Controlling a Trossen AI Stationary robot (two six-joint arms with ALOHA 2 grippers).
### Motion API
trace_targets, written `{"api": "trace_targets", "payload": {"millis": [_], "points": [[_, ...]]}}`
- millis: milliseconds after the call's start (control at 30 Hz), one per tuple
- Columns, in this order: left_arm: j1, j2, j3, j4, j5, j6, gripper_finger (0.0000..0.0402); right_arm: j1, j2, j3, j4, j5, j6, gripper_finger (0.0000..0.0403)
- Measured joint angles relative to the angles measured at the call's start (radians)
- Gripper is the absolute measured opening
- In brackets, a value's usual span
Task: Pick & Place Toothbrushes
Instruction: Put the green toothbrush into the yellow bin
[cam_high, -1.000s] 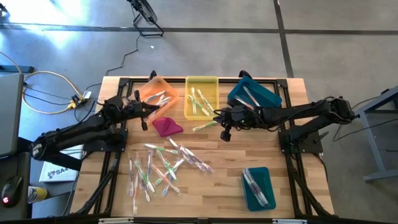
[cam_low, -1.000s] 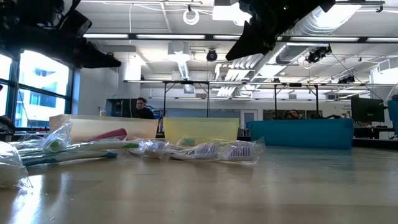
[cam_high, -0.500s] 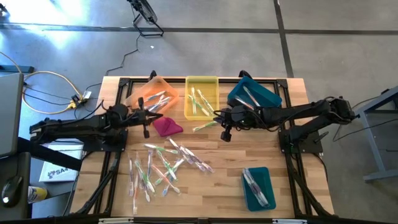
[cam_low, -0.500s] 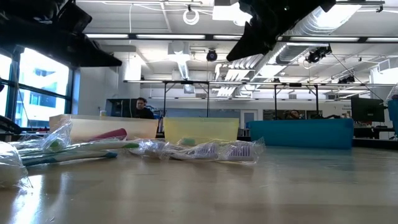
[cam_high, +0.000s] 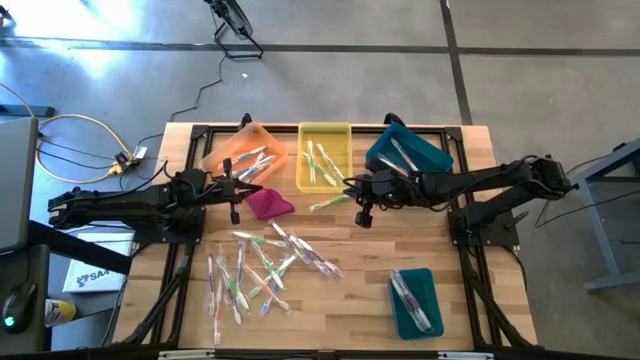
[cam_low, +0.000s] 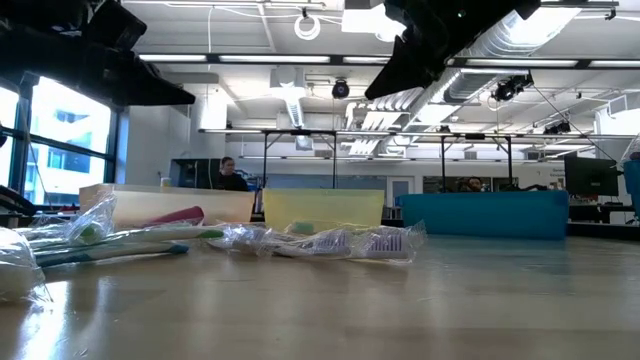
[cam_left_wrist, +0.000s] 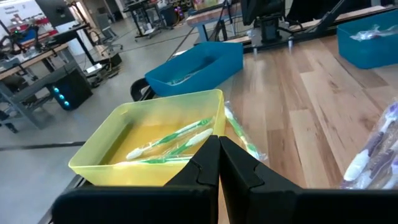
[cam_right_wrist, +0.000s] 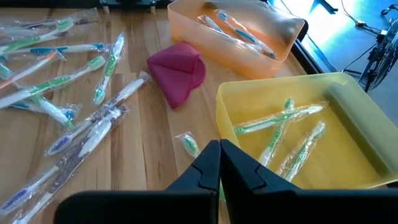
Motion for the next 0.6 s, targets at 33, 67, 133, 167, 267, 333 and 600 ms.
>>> {"api": "trace_targets", "payload": {"millis": [33,67,133,167,267,333,600], "points": [[0.0,0.0,0.0,0.0,0.0,0.0,0.0001,0.0,0.0,0.0,0.0,0.0,0.0,0.0002],[0.0,0.0,0.0,0.0,0.0,0.0,0.0001,0.0,0.0,0.0,-0.001,-0.002,0.0,0.0002],[0.0,0.0,0.0,0.004,0.0,0.0,0.0001,0.0,0.0,0.0,-0.001,-0.006,0.0,0.0002],[0.0,0.0,0.0,0.008,0.001,0.0,0.0001,0.0,0.0,0.0,-0.001,-0.006,0.0,0.0002],[0.0,0.0,0.0,0.021,0.015,-0.001,0.0001,0.0,0.0,0.0,-0.001,-0.007,0.0,0.0002],[-0.004,0.0,0.0,0.021,0.022,-0.007,0.0001,0.0,0.0,0.0,-0.001,-0.006,0.0,0.0002],[-0.135,0.037,0.0,0.022,-0.034,-0.023,0.0001,0.0,0.0,0.0,-0.004,-0.007,0.0,0.0002]]}}
